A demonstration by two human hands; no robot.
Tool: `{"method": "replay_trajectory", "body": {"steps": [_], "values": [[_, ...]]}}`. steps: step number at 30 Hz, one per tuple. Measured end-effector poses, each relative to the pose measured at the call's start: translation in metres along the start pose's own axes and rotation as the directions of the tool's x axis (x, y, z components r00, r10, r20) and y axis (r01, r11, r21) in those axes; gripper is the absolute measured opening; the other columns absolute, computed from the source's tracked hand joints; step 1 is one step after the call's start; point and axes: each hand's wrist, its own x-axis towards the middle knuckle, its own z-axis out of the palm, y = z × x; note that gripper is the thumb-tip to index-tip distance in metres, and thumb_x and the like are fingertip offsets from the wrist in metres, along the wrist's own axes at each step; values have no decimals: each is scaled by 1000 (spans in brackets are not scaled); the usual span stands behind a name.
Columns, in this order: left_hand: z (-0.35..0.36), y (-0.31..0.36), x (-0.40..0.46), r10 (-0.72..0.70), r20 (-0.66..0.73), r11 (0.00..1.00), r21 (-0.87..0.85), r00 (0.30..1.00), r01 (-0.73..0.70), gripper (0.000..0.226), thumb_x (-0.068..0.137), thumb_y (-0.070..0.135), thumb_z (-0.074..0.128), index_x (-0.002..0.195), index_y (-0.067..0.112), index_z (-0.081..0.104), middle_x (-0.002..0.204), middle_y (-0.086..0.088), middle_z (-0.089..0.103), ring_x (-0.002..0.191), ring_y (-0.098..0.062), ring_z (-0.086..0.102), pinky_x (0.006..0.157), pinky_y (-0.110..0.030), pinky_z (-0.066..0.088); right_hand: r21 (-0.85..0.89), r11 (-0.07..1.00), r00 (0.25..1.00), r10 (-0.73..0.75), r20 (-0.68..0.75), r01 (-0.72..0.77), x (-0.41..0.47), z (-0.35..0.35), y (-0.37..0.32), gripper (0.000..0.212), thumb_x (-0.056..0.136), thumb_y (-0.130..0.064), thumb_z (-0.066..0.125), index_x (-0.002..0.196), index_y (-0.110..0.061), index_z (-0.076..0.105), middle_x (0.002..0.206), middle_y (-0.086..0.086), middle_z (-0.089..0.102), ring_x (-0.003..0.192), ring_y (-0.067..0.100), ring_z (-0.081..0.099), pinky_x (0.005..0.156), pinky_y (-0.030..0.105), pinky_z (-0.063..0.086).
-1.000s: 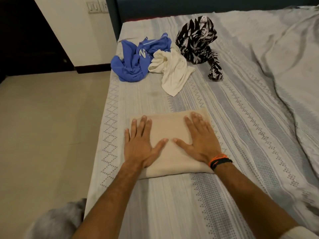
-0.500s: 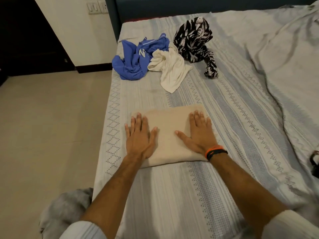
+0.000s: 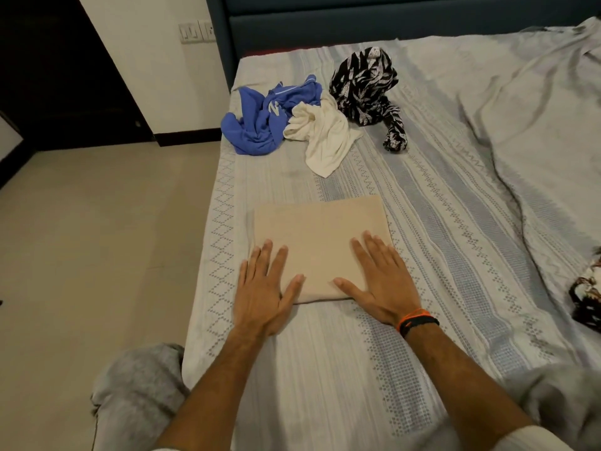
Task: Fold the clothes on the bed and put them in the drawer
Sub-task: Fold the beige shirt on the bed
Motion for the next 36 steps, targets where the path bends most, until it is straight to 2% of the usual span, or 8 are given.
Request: {"method": "replay_trajectory", "body": {"steps": [7,11,16,19,25,30,33,36], "values": [[-27,3,-6,-333,-69,847,-461,940,266,70,97,44,55,151,8,31,155,-16,32,142,-31,29,118,-42,25,110,994,998,11,54,-17,-6,-15,-1,101,85,-85,22,159,-17,11,166,4,3,153,16,1,125,37,0],[-52,-1,2,-600,246,543,-575,761,613,75,77,39,81,132,-1,48,121,-14,64,100,-30,64,86,-38,54,155,985,997,-76,-32,80,-19,-25,-34,95,80,-70,45,154,-13,29,160,8,29,148,23,25,123,39,17],[-87,6,12,-397,735,-9,-601,549,799,26,79,20,80,92,6,62,77,-7,59,62,-13,51,45,-17,39,28,959,959,-282,16,282,-13,-19,-105,95,77,-56,62,151,-6,31,154,14,38,141,30,37,114,42,33],[-94,4,15,-303,754,-173,-645,582,745,21,79,19,78,83,10,60,68,-4,55,55,-10,44,39,-16,34,-95,978,982,-188,-4,187,7,-23,-134,81,82,-35,66,148,-4,29,140,14,48,124,33,50,96,43,44],[-66,1,-13,-219,727,-541,-645,650,539,39,100,44,47,104,8,63,106,-10,66,78,-17,63,62,-27,53,-162,982,995,-96,-12,93,28,-50,-153,36,87,-14,54,122,-8,49,118,14,61,107,37,59,83,38,43],[-53,21,-15,-199,711,-537,-655,674,532,39,102,36,49,122,4,55,120,-15,67,103,-29,65,91,-42,51,235,971,976,4,-215,47,38,-100,-156,23,88,-26,56,102,-9,62,98,17,67,90,39,60,67,34,35],[-69,35,-6,-172,713,-473,-665,680,578,52,84,48,71,119,17,52,76,-7,61,67,-23,61,72,-38,51,693,721,941,231,-245,3,46,-136,-156,15,85,-26,64,80,-12,68,81,6,69,81,29,62,66,30,39],[-86,38,-2,-46,670,-493,-660,741,566,73,71,60,77,116,4,65,96,-11,72,87,-30,68,84,-44,54,996,84,883,465,-57,20,51,-158,-145,14,77,-21,77,85,-12,72,87,2,74,85,23,70,71,35,56]]}}
